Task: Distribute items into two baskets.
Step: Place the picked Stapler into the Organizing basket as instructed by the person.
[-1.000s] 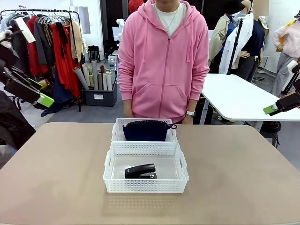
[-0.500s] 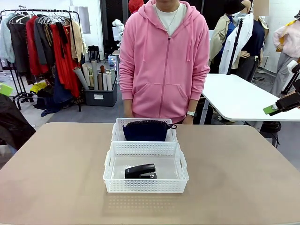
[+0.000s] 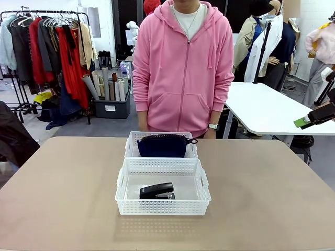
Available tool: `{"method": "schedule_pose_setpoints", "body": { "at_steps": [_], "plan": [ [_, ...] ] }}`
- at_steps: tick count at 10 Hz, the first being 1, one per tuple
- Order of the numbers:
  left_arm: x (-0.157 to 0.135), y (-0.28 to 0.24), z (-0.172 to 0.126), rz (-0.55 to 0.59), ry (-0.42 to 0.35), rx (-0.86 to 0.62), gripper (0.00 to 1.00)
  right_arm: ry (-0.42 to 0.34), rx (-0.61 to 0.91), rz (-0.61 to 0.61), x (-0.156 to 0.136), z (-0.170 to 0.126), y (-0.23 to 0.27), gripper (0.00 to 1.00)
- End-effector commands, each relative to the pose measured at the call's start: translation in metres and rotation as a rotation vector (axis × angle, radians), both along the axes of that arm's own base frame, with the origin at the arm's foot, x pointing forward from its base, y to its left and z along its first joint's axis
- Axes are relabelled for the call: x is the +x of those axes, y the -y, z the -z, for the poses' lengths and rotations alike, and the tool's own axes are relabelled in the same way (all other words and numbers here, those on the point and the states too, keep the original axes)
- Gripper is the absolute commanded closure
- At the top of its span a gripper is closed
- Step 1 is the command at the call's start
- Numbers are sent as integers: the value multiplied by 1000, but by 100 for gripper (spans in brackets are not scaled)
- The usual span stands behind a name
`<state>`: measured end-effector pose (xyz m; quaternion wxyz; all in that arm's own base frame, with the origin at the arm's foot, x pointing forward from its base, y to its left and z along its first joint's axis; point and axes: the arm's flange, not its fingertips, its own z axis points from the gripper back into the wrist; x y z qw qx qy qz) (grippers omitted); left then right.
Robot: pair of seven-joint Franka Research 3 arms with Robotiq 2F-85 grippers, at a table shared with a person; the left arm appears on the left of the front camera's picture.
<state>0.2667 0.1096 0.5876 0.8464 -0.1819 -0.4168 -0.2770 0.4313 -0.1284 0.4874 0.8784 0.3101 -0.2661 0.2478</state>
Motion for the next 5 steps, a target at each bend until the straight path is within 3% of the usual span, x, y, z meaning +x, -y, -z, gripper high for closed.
{"method": "schedule_pose_setpoints", "body": {
  "at_steps": [1,3,4,5],
  "plan": [
    [-15,-2,34,-27,24,-19,0,1,-3,2,0,-2,1,0],
    [-15,-7,39,-26,26,-39,0,1,-3,2,0,-2,1,0],
    [-3,-18,5,-30,5,-20,0,1,-3,2,0,-2,1,0],
    [-3,-18,5,-30,5,-20,0,1,-3,2,0,-2,1,0]
  ]
}}
